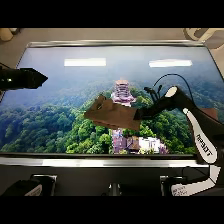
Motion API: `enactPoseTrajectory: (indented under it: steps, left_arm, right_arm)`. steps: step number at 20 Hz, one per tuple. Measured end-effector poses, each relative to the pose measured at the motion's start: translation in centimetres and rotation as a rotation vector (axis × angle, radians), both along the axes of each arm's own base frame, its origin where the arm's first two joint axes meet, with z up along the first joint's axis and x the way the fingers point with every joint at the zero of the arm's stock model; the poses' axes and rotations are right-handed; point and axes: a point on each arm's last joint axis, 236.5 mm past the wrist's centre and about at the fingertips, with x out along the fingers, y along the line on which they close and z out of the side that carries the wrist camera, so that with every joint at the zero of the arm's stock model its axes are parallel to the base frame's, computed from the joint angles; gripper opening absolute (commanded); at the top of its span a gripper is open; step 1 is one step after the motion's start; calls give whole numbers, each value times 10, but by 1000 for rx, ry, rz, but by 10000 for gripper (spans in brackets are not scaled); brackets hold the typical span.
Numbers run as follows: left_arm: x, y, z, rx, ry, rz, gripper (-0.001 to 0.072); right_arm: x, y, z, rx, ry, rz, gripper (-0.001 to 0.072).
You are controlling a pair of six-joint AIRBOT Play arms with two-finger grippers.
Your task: Fold the shirts.
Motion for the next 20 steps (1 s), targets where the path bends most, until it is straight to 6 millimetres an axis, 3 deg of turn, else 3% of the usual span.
enactPoseTrajectory:
  steps: [1,2,4,5,7,10,13,17,20]
  left_arm:
    - [-1,-1,-2,-1,6,-2,21]
    - [-2,-2,-4,0,10,-3,21]
    - [-2,-3,-8,4,17,-4,21]
    - [-1,-4,-7,2,12,-4,22]
    - [1,-4,-6,-2,2,0,21]
    - [8,-4,-3,-10,-26,10,21]
    - [15,-4,-2,-16,-43,17,22]
    - [20,-5,-4,-18,-45,22,22]
    - [21,-5,-4,-19,-47,23,22]
  right_arm:
    - [0,8,-5,20,8,-21,33]
    - [2,13,-9,29,0,-34,30]
    - [13,20,3,86,-40,-41,26]
    - [24,20,19,122,-81,-43,26]
    - [53,0,63,166,-191,-62,26]
    - [86,-65,143,180,-347,-137,26]
    - [85,-158,196,110,-418,-247,26]
    - [47,-273,218,1,-405,-431,26]
    - [12,-336,222,-50,-384,-567,27]
